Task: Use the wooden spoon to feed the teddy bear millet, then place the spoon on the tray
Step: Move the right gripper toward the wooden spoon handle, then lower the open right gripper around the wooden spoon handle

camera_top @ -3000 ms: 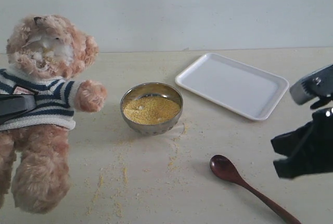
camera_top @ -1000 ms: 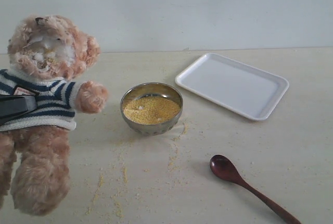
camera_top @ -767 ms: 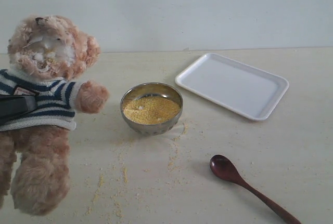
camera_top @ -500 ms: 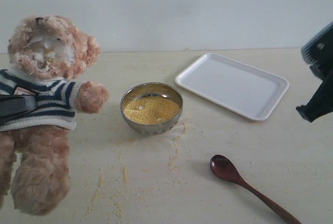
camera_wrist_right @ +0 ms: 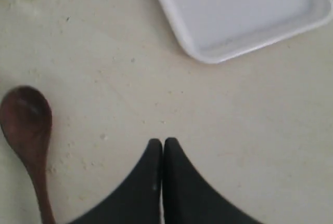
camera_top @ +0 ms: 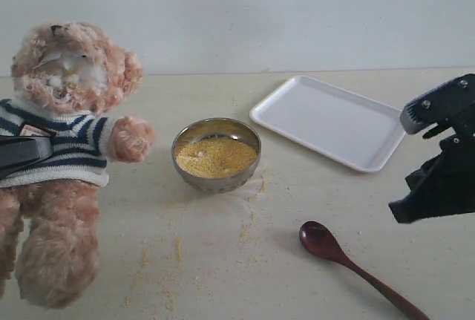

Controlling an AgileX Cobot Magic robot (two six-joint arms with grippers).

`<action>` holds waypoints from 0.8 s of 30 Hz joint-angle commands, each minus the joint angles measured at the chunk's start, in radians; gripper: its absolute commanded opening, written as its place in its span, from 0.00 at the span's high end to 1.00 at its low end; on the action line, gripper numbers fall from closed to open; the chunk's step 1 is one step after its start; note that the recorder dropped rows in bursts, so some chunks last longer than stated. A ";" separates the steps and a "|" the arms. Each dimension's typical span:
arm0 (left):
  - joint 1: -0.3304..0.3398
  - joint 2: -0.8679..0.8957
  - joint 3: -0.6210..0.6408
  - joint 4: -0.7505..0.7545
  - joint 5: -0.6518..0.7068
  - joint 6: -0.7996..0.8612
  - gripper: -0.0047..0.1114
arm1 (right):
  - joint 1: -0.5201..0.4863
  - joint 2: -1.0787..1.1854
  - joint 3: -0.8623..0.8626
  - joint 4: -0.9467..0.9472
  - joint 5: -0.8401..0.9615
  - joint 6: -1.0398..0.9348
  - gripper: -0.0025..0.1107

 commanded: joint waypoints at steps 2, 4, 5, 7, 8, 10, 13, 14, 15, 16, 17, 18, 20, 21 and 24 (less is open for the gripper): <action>0.000 -0.003 0.004 -0.011 0.024 0.001 0.92 | -0.028 -0.006 -0.003 0.008 -0.119 0.702 0.98; 0.000 -0.003 0.004 -0.005 0.024 0.001 0.92 | -0.047 -0.006 0.033 0.044 -0.247 1.032 0.98; 0.000 -0.003 0.004 0.006 0.026 0.001 0.92 | -0.047 -0.009 0.062 0.064 -0.334 1.180 0.98; 0.000 -0.003 0.004 0.029 0.028 -0.001 0.92 | -0.045 -0.020 0.128 0.063 -0.530 1.336 0.98; 0.000 -0.003 0.004 0.039 0.031 -0.010 0.92 | -0.045 -0.035 0.167 0.045 -0.654 1.337 0.98; 0.000 -0.003 0.004 0.041 0.031 -0.019 0.92 | -0.047 -0.066 0.236 0.008 -0.879 1.193 0.98; 0.000 -0.003 0.004 0.041 0.031 -0.020 0.92 | -0.047 -0.131 0.290 0.057 -0.961 0.764 0.98; 0.000 -0.003 0.004 0.037 0.028 -0.020 0.92 | -0.047 -0.146 0.290 0.064 -0.914 0.590 0.98; 0.000 -0.003 0.004 0.032 0.028 -0.020 0.92 | -0.047 -0.160 0.287 0.058 -0.857 0.410 0.98; 0.000 -0.003 0.004 0.030 0.028 -0.020 0.92 | -0.045 -0.170 0.278 0.041 -0.790 0.244 0.98; 0.000 -0.003 0.004 0.030 0.028 -0.020 0.92 | -0.045 -0.172 0.271 0.019 -0.731 0.129 0.98; 0.000 -0.003 0.004 0.028 0.028 -0.020 0.92 | -0.045 -0.176 0.266 -0.002 -0.670 0.035 0.98; 0.000 -0.003 0.004 0.018 0.028 -0.020 0.92 | -0.045 -0.176 0.250 -0.067 -0.515 -0.122 0.98; 0.000 -0.003 0.004 0.013 0.028 -0.020 0.92 | -0.045 -0.176 0.245 -0.115 -0.435 -0.167 0.98; 0.000 -0.003 0.004 0.014 0.024 -0.017 0.92 | -0.011 -0.177 0.244 -0.223 -0.304 -0.181 0.98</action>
